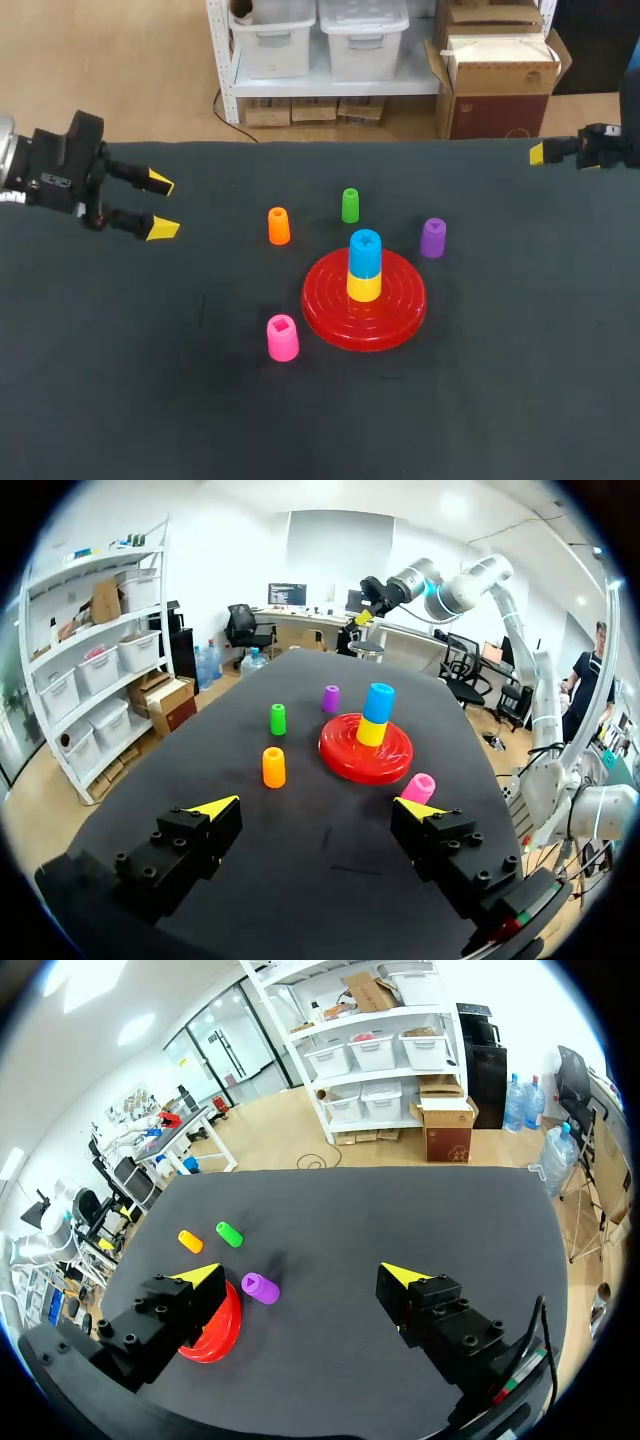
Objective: Pick up and stack the cylinders on the red base in this order: pink,purple,orange,green
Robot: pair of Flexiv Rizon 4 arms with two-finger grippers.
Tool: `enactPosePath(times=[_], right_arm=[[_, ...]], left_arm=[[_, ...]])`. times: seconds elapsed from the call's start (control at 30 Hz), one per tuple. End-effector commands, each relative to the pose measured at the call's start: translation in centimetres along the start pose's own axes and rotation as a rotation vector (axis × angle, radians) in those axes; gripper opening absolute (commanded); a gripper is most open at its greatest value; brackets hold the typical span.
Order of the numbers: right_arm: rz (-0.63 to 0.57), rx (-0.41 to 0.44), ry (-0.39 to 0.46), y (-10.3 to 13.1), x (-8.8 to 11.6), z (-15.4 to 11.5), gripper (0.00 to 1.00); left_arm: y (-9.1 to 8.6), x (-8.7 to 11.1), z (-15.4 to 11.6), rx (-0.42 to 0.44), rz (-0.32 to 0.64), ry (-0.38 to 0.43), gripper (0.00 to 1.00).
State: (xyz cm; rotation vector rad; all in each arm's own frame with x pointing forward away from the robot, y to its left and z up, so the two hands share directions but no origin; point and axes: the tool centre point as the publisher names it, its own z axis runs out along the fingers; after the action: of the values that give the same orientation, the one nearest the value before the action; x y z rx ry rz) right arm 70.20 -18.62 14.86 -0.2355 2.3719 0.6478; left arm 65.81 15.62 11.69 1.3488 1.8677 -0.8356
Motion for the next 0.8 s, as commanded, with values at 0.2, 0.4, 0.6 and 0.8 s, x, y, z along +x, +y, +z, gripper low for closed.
enactPosePath(times=[0.2,0.4,0.6,0.8], right_arm=[[-0.043,-0.013,0.025,2.0,-0.5,0.9,1.00],[-0.287,-0.120,0.182,11.0,-0.7,4.6,1.00],[-0.538,-0.237,0.381,21.5,2.9,7.8,1.00],[-0.816,-0.309,0.574,28.5,8.1,9.6,1.00]], left_arm=[[-0.1,0.1,0.0,-0.003,0.001,-0.003,1.00],[-0.1,0.1,0.0,-0.003,0.001,-0.003,1.00],[-0.1,0.1,0.0,-0.003,0.001,-0.003,1.00],[-0.1,0.1,0.0,-0.003,0.001,-0.003,1.00]])
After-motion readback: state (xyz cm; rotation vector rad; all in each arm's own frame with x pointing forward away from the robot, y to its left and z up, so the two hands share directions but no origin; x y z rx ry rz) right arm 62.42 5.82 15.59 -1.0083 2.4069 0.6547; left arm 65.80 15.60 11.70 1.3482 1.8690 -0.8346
